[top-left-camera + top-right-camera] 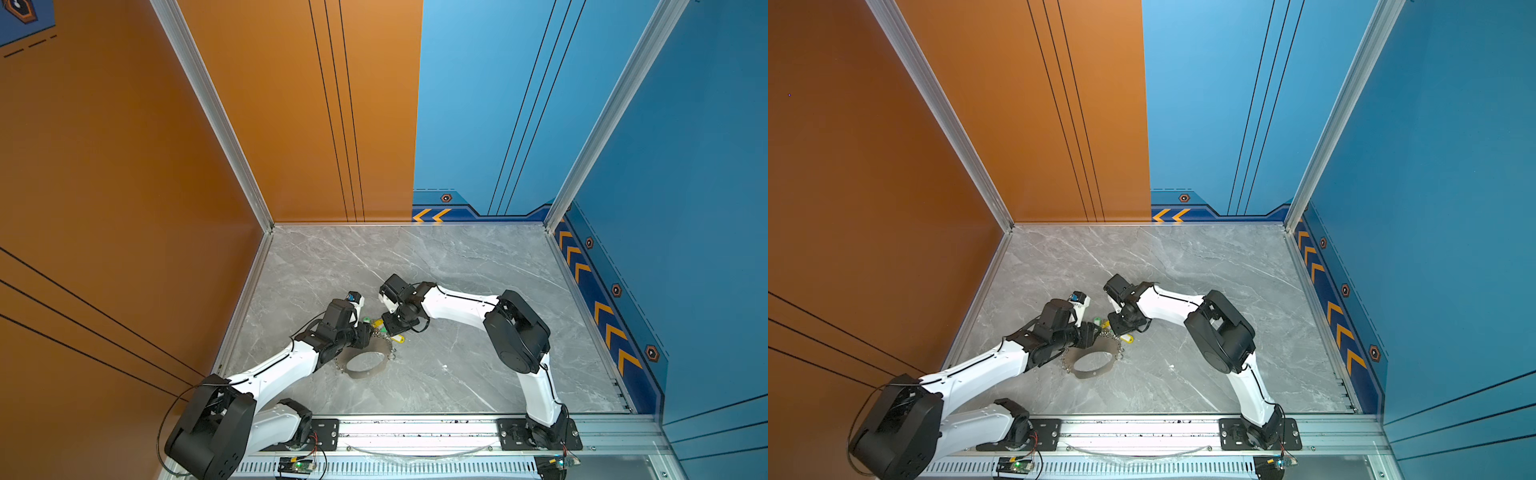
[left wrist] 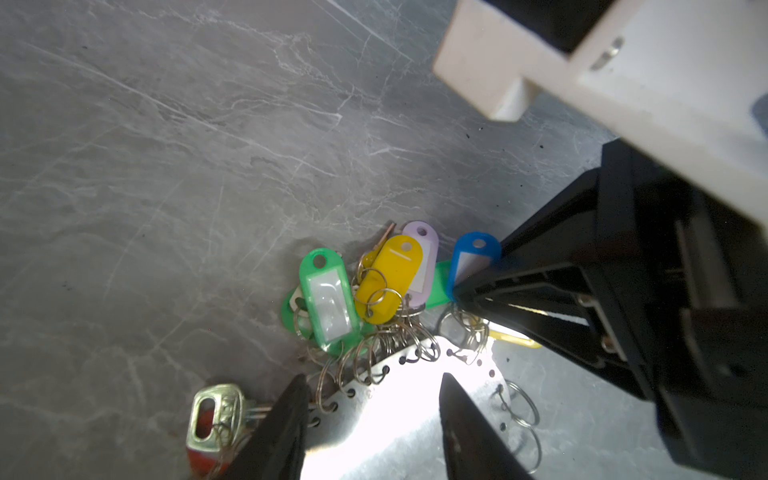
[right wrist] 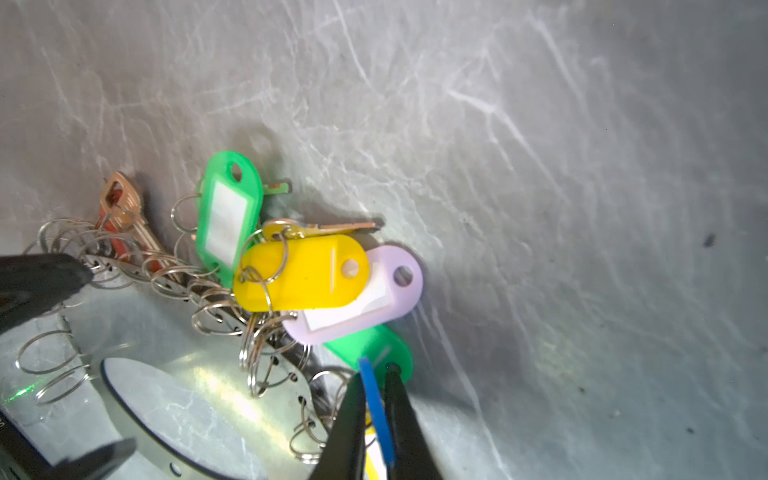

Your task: Remove the keys from the keyring

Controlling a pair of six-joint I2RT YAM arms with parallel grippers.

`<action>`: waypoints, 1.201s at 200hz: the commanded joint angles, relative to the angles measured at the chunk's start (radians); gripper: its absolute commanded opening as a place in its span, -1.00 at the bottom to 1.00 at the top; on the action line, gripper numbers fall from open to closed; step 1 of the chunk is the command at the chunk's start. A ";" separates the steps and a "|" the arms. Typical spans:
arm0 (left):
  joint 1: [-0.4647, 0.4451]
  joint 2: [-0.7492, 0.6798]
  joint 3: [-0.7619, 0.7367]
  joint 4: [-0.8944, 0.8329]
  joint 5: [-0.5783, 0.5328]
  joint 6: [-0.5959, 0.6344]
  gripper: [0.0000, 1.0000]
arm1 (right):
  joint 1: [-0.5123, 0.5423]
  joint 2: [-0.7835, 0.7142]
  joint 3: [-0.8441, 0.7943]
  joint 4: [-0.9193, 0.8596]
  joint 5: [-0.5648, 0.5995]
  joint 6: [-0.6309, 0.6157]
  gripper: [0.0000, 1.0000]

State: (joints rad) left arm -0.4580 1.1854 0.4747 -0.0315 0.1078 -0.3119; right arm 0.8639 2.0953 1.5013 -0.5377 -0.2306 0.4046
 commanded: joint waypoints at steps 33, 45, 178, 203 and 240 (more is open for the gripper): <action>-0.005 0.019 -0.003 0.011 -0.008 -0.001 0.03 | -0.008 -0.073 -0.028 -0.019 0.023 -0.003 -0.90; -0.007 0.019 -0.004 0.010 -0.007 -0.001 0.03 | -0.008 -0.092 -0.030 -0.021 0.025 -0.009 -0.91; -0.016 0.020 -0.005 0.013 -0.005 0.004 0.02 | 0.011 -0.201 -0.042 -0.024 0.041 -0.038 -0.91; -0.018 0.020 -0.005 0.013 -0.007 0.005 0.03 | 0.021 -0.186 -0.041 -0.025 -0.025 -0.025 -0.90; -0.007 0.003 -0.011 0.012 -0.051 -0.013 0.03 | 0.097 -0.202 -0.102 -0.036 -0.033 0.003 -0.87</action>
State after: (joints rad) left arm -0.4656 1.2041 0.4747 -0.0177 0.0971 -0.3122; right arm 0.9047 1.9167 1.4498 -0.5404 -0.2363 0.3897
